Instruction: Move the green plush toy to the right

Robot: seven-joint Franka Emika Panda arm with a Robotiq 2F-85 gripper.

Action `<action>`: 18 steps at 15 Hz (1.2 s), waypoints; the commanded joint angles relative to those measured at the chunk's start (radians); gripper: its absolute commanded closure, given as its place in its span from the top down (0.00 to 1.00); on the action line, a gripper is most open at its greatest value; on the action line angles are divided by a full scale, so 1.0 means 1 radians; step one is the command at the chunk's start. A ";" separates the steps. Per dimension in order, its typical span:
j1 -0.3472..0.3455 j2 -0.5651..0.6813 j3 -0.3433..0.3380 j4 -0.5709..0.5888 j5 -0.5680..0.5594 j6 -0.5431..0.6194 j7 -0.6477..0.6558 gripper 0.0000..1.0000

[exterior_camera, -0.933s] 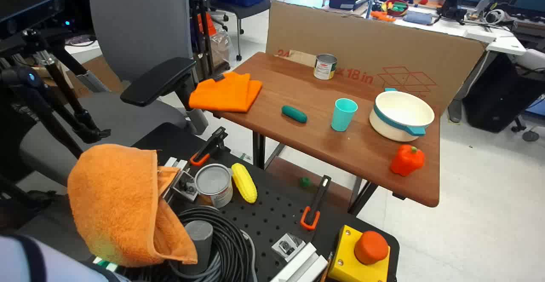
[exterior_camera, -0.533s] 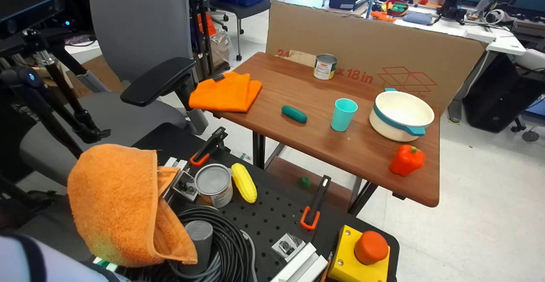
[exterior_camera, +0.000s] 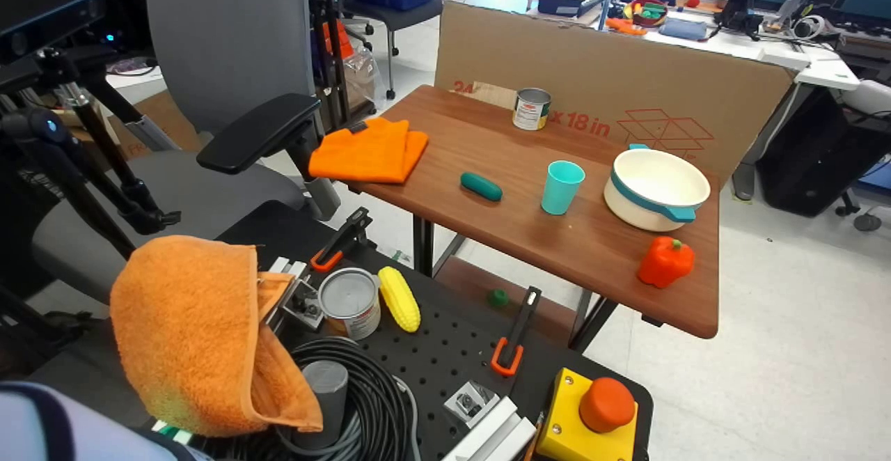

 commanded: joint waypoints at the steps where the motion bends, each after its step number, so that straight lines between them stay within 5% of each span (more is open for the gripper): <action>1: -0.032 0.231 0.027 0.075 0.097 0.145 0.117 1.00; 7: -0.027 0.568 0.032 0.177 0.275 0.462 0.273 1.00; 12: -0.021 0.733 0.042 0.194 0.453 0.698 0.353 1.00; 18: -0.013 0.846 0.035 0.162 0.335 0.799 0.583 1.00</action>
